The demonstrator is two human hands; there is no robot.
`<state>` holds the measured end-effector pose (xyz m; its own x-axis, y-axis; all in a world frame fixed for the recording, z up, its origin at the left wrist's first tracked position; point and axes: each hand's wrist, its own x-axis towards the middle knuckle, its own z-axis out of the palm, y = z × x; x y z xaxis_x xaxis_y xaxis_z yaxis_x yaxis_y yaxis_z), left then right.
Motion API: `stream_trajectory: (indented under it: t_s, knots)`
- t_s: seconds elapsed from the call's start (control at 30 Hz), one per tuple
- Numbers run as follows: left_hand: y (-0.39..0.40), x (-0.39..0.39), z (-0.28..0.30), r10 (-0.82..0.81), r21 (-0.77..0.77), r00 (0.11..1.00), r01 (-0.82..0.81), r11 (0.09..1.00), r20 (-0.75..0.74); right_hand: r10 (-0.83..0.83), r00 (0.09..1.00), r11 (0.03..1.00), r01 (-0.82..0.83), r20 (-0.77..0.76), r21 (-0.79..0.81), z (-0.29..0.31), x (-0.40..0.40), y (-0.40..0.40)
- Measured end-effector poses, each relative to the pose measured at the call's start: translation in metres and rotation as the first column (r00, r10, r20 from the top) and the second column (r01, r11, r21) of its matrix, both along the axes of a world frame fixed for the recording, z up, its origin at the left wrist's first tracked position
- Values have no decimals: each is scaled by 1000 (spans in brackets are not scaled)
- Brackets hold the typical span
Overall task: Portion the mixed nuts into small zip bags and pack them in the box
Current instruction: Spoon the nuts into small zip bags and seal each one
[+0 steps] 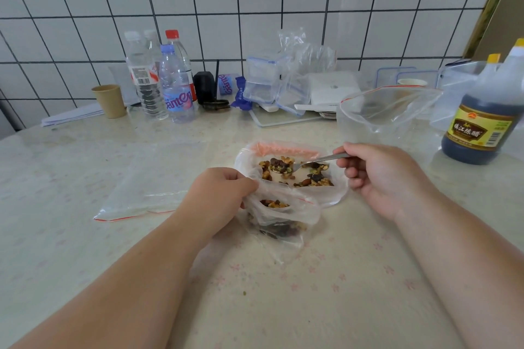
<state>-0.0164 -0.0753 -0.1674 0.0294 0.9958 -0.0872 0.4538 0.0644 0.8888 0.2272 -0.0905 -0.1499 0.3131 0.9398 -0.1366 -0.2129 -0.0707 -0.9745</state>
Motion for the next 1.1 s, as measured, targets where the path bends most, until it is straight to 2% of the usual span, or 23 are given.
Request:
stream_trajectory:
  t_s: [0.13, 0.3, 0.4, 0.5, 0.57, 0.63, 0.7, 0.8, 0.93, 1.1]
  knots:
    - [0, -1, -1, -1, 7, 1000, 2, 1000, -14, 94, 994, 994, -97, 50, 60, 5, -1, -6]
    - [-1, -1, 0, -11, 6, 1000, 11, 1000, -28, 193, 953, 955, -237, 232, 177, 1, -5, -12]
    - [-1, -1, 1, -20, 2, 1000, 20, 1000, -22, 246, 906, 905, -342, 343, 254, -2, -7, -13]
    - [-1, -2, 1, -29, -9, 999, 29, 1000, -22, 243, 819, 864, -426, 520, 268, -3, -9, -16]
    - [-1, -2, 1, -32, -11, 999, 31, 999, -21, 231, 789, 844, -453, 569, 285, -3, -8, -17]
    - [-1, -2, 1, -32, -9, 999, 32, 999, -16, 191, 835, 842, -409, 515, 351, -1, -7, -17]
    - [-2, -2, 1, -36, -5, 999, 36, 999, -19, 131, 907, 865, -302, 400, 401, 1, -4, -15]
    - [-1, -2, 0, -29, 2, 999, 29, 1000, -24, -26, 946, 915, -108, 323, 388, 1, 0, -12]
    - [1, -2, -3, -20, 11, 999, 20, 1000, -37, -196, 859, 951, 48, 473, 307, -7, 3, -9]
    - [3, -2, -5, -25, 12, 999, 25, 1000, -38, -166, 750, 979, 46, 640, 200, -11, 0, -4]
